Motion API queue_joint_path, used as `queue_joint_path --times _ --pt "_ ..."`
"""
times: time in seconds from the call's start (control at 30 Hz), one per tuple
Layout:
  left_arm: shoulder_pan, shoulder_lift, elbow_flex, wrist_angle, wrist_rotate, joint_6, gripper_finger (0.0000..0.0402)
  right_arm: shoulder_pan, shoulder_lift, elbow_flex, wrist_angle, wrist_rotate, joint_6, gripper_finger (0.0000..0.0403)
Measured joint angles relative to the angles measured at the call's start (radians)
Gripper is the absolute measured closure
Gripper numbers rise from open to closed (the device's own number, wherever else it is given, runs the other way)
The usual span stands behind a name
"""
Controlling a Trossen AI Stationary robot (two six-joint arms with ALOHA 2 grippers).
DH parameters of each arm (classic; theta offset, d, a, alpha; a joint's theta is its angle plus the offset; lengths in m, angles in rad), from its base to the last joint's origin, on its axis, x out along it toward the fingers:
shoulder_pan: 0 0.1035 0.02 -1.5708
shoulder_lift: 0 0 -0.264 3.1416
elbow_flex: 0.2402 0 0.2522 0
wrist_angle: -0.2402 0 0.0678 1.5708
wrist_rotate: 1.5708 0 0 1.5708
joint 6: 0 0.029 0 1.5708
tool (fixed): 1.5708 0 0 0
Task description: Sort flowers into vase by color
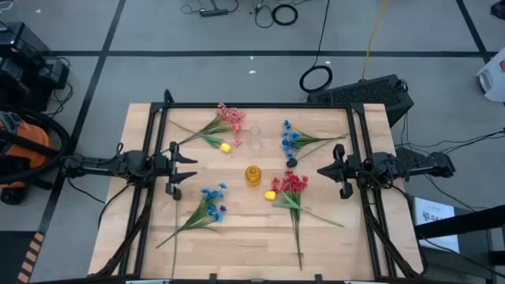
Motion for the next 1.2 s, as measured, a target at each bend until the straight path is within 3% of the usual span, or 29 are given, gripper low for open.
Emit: queue_joint_path --times 0.7,0.93,1.07,1.2 --pt "0.0 0.0 0.0 0.0 0.0 0.0 0.0215 0.0 0.0 0.0 0.0 0.0 0.001 0.0403" --pt "0.0 0.0 0.0 0.0 0.0 0.0 0.0215 0.0 0.001 0.0 0.048 0.006 0.09 0.0403" --pt "0.0 0.0 0.0 0.0 0.0 0.0 0.0215 0.0 0.03 0.001 0.162 0.075 0.019 0.0403" --pt "0.0 0.0 0.0 0.0 0.0 0.0 0.0215 -0.004 0.125 0.065 0.2 0.259 0.012 0.0403"
